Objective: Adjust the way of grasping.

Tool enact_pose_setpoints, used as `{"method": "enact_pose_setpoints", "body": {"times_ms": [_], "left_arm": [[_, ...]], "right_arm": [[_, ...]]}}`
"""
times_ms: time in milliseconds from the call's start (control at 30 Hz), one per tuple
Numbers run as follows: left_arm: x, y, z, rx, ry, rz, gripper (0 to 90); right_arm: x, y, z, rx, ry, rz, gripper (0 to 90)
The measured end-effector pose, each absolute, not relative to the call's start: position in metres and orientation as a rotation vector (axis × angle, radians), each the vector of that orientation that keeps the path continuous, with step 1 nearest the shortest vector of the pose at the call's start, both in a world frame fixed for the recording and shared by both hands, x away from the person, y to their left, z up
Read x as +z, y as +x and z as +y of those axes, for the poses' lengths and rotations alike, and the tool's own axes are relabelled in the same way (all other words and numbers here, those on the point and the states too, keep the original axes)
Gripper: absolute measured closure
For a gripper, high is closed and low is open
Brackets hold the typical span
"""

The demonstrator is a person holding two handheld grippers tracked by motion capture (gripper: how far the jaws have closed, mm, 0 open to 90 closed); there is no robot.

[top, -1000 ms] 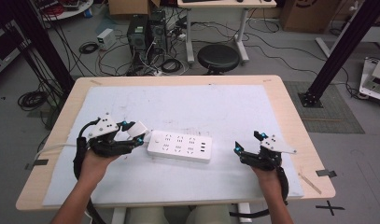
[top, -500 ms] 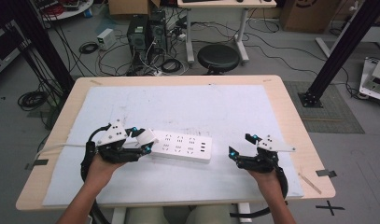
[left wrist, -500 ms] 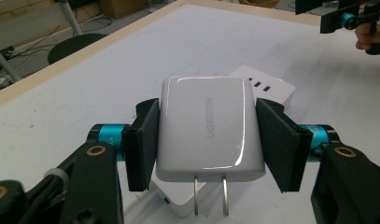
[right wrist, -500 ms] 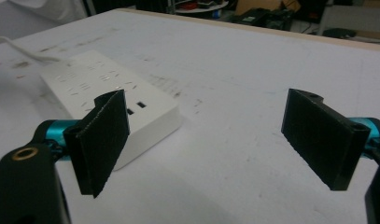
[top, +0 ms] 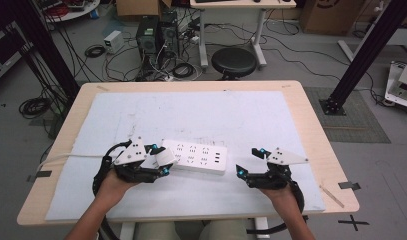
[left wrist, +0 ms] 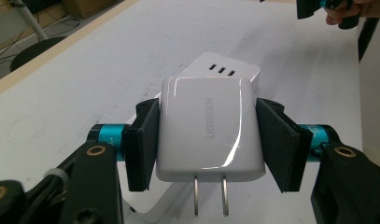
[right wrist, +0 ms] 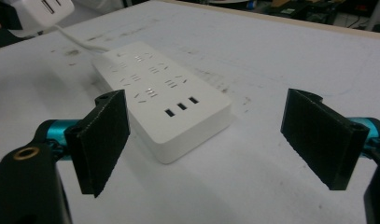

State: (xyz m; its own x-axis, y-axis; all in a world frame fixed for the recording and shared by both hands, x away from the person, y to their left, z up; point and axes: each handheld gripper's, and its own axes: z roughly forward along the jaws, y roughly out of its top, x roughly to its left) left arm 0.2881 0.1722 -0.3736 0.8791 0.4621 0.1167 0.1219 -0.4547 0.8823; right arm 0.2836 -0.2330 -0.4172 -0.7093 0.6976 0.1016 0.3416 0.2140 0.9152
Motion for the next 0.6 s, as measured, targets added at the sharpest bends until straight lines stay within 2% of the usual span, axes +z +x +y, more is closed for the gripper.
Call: {"method": "enact_pose_setpoints", "body": {"times_ms": [600], "left_arm": [[-0.378,0.278,0.151,0.446,2.095,0.231,42.5]], "right_arm": [[-0.411,0.282,-0.208,1.597,0.955,2.333,16.8]]}}
